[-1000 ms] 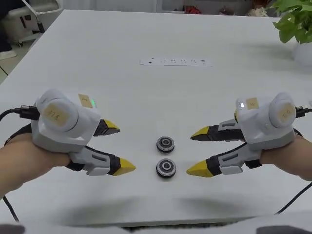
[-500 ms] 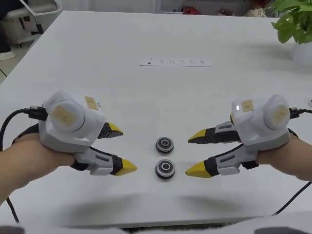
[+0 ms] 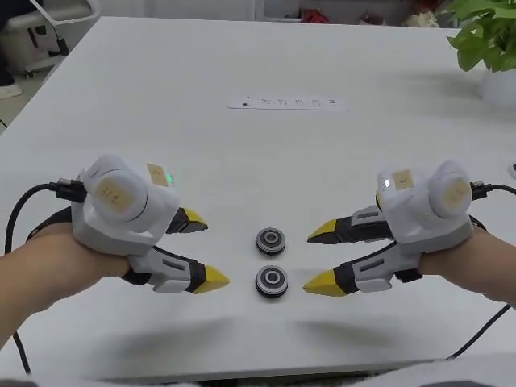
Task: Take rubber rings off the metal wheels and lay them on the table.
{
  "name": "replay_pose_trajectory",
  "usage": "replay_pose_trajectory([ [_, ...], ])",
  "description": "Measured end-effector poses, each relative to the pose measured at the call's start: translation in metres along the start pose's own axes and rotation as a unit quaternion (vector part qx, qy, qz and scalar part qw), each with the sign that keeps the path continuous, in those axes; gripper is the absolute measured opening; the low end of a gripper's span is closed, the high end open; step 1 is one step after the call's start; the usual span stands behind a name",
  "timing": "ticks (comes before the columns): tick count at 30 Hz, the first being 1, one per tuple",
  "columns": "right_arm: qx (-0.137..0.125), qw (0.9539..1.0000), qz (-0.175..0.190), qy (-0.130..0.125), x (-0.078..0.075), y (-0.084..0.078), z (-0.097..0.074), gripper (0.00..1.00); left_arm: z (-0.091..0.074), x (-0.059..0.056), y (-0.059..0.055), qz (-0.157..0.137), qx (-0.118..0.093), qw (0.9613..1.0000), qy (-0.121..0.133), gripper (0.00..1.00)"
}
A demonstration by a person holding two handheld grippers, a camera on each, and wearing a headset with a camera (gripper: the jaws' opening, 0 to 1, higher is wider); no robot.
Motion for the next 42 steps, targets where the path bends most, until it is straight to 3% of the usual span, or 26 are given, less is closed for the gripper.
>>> replay_pose_trajectory([
  [35,0.03,0.9987,-0.019,0.036,0.001,-0.006,0.025,0.34,0.031,-0.005,0.01,0.018,-0.01,0.9987,-0.047,0.39],
  [42,0.026,0.9989,-0.012,0.037,0.001,-0.005,0.026,0.33,0.038,-0.009,0.015,0.02,-0.011,0.9982,-0.055,0.34],
])
Point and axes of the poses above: the centre of the closed fingertips' face, and the gripper's own axes: z roughly forward along the fingers, x roughly to its left, y roughly out of its top, the point moved 10 cm from there along -z, roughly backward along the fingers, and after that the axes turned 5 degrees about z, right-handed, at the moved point
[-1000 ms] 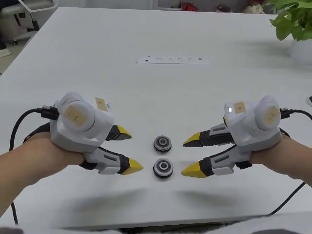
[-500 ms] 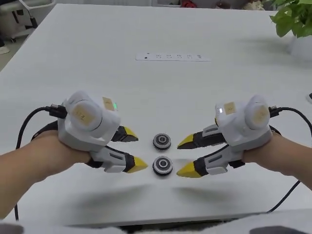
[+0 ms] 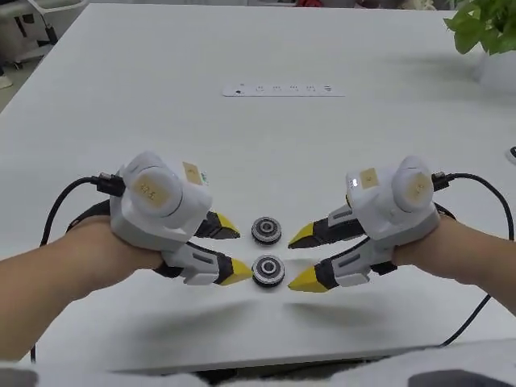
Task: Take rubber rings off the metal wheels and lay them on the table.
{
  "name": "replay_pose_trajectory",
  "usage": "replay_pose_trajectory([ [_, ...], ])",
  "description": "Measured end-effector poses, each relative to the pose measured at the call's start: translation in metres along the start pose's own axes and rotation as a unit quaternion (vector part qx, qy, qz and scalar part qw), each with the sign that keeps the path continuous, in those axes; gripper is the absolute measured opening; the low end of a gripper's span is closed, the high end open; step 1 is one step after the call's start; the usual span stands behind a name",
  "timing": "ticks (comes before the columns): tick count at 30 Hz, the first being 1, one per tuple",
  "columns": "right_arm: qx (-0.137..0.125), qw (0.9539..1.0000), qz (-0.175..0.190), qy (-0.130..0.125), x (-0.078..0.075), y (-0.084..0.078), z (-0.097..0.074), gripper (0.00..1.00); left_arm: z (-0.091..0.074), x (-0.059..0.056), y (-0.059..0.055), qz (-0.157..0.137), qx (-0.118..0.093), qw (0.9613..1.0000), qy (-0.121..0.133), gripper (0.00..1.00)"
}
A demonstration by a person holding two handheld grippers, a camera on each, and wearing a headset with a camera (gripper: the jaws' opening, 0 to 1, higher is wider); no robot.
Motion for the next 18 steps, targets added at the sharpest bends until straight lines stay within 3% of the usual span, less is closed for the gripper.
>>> replay_pose_trajectory([
  [18,0.0,1.0,0.005,0.002,0.001,-0.003,0.001,0.34,0.019,-0.007,0.002,-0.009,0.002,0.9996,-0.027,0.27],
])
Point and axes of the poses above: the centre of the closed fingertips' face, and the gripper's own axes: z roughly forward along the fingers, x roughly to its left, y roughly out of its top, the point moved 10 cm from there along -z, roughly backward along the fingers, and after that the axes turned 5 degrees about z, right-handed, at the moved point
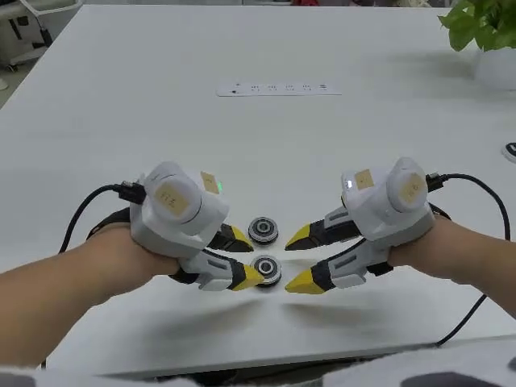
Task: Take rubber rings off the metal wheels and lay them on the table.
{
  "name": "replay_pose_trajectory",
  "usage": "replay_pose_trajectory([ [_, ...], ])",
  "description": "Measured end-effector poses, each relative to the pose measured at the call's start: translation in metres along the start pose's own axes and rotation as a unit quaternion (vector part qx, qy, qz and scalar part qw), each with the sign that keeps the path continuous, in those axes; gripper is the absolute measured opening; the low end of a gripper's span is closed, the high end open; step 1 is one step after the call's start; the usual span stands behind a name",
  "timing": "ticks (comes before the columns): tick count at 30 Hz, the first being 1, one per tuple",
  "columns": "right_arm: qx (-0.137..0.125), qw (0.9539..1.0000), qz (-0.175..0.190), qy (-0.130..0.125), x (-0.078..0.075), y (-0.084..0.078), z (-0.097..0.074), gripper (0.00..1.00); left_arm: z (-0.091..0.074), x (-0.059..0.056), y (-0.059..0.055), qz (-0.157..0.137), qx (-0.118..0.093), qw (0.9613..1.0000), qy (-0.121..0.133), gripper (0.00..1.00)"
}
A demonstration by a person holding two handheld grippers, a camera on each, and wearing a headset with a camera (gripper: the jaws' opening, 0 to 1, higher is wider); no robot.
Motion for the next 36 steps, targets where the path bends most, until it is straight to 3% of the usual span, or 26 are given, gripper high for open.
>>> replay_pose_trajectory([
  [5,-0.001,1.0,0.003,0.0,0.0,-0.001,0.0,0.34,0.003,-0.001,0.001,-0.008,-0.006,0.9999,-0.005,0.2],
  [10,-0.001,1.0,0.004,0.001,0.0,-0.002,0.001,0.34,0.008,-0.002,0.002,-0.006,-0.005,0.9999,-0.008,0.2],
  [17,-0.004,0.9999,0.009,0.0,-0.001,-0.003,0.001,0.34,0.013,-0.003,0.001,0.001,0.002,1.0,-0.004,0.16],
  [24,-0.006,0.9999,0.011,-0.001,0.0,-0.004,0.004,0.33,0.014,-0.004,0.001,0.013,-0.005,0.9999,0.008,0.14],
  [36,-0.035,0.9985,0.042,-0.008,0.002,-0.004,0.011,0.31,0.013,-0.008,-0.001,0.016,-0.013,0.9995,0.024,0.14],
])
Point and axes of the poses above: the centre of the closed fingertips' face, and the gripper's own axes: z roughly forward along the fingers, x roughly to its left, y roughly out of its top, the point moved 10 cm from there along -z, roughly backward along the fingers, and after that the axes turned 5 degrees about z, right-handed, at the moved point
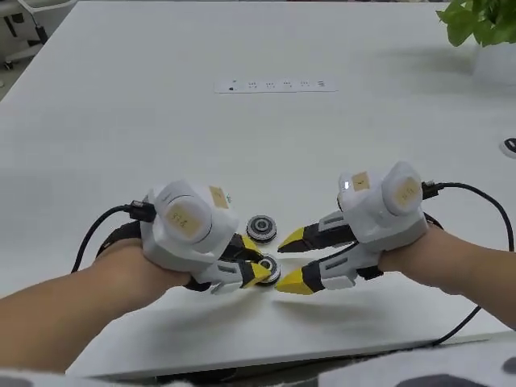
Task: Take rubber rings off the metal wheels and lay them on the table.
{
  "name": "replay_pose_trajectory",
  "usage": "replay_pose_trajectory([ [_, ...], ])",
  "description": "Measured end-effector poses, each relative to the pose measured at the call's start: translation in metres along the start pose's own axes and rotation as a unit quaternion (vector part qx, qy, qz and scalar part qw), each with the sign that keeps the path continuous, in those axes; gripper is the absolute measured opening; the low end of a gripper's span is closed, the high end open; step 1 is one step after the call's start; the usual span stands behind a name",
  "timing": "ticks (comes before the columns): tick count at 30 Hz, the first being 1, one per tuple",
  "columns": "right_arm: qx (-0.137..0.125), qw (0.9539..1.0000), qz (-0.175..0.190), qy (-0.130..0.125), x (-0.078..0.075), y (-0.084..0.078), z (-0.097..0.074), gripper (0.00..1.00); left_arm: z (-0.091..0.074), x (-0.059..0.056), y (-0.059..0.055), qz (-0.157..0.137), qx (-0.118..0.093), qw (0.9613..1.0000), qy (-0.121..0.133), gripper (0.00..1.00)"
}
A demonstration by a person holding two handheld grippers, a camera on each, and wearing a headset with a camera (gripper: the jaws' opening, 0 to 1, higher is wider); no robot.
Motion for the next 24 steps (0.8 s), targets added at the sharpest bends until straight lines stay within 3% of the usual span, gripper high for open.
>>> replay_pose_trajectory([
  [11,-0.019,0.9994,0.027,-0.01,0.001,-0.001,0.005,0.29,0.001,-0.002,-0.001,-0.004,-0.007,0.9999,0.013,0.14],
  [24,-0.02,0.9993,0.019,-0.024,0.003,-0.002,0.012,0.27,0.002,-0.003,-0.002,-0.005,-0.012,0.9998,0.015,0.14],
])
Point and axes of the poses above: the centre of the closed fingertips' face, and the gripper's own axes: z roughly forward along the fingers, x roughly to its left, y roughly out of its top, the point moved 10 cm from there along -z, roughly backward along the fingers, and after that the axes turned 5 degrees about z, right-handed, at the moved point
